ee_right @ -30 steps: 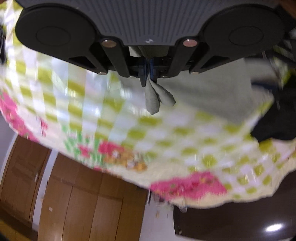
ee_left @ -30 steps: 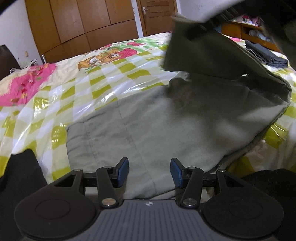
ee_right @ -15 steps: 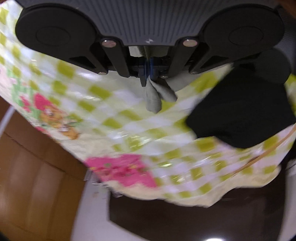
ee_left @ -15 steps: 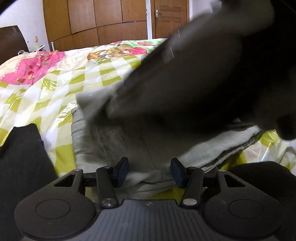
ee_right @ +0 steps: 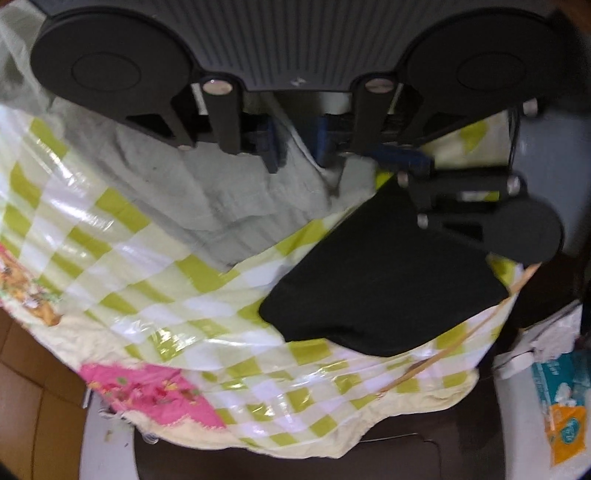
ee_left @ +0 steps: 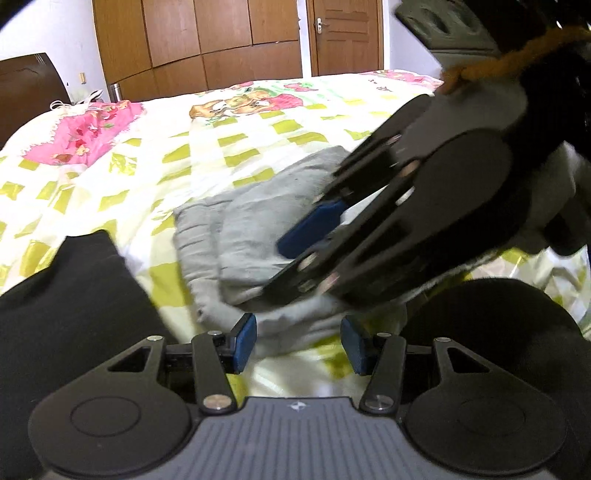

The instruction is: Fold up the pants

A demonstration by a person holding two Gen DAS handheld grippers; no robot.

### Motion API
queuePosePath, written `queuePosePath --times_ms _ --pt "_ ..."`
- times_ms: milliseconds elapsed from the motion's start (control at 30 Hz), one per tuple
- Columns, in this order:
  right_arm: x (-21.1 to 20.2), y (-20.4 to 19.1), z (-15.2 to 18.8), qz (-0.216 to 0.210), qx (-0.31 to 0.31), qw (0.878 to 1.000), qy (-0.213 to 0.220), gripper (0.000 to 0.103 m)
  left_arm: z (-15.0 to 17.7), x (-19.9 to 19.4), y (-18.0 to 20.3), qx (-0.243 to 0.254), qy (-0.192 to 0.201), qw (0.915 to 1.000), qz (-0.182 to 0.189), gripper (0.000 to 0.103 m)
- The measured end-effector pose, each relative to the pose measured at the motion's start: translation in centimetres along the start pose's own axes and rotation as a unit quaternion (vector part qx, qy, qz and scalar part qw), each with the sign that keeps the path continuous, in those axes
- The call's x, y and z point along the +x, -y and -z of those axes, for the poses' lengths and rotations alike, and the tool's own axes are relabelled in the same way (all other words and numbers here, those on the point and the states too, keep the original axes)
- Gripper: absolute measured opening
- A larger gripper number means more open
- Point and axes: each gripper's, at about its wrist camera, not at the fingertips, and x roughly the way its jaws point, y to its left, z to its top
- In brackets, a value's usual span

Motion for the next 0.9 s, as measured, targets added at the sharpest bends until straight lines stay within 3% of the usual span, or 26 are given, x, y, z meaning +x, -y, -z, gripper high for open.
queuePosePath --times_ms 133,267,367,433,500,633,800,900 --pt "-2.2 1.0 0.4 -0.035 0.016 0.999 0.009 0.035 -0.3 -2.0 -0.3 -0.002 0.010 0.9999 -0.010 0.063" --pt "-4.9 3.8 -0.4 -0.046 0.031 0.998 0.033 0.041 -2.1 -2.3 -0.9 -0.017 0.050 0.9985 -0.017 0.063" --pt "-4.9 7.3 -1.6 -0.021 0.055 0.998 0.034 0.043 -3.2 -0.7 -1.1 -0.032 0.069 0.9970 -0.014 0.063" --pt "-3.5 10.1 -2.4 -0.014 0.081 0.997 0.010 0.043 -3.3 0.8 -1.2 -0.038 0.065 0.9971 -0.008 0.063" --pt "-1.3 12.8 -2.7 -0.037 0.121 0.992 -0.023 0.044 -3.1 2.2 -1.1 -0.038 0.050 0.9980 -0.003 0.063" --pt "2.2 16.2 -2.1 -0.131 0.181 0.971 -0.088 0.044 -2.1 3.7 0.0 -0.022 0.021 0.9995 0.000 0.063" --pt "3.6 16.1 -1.5 -0.184 0.146 0.962 -0.141 0.045 -1.0 4.1 1.4 -0.011 0.003 0.9999 0.003 0.063" --pt "2.7 14.4 -1.7 -0.221 0.097 0.960 -0.138 0.045 -1.0 4.3 1.6 -0.012 0.003 0.9999 0.002 0.063"
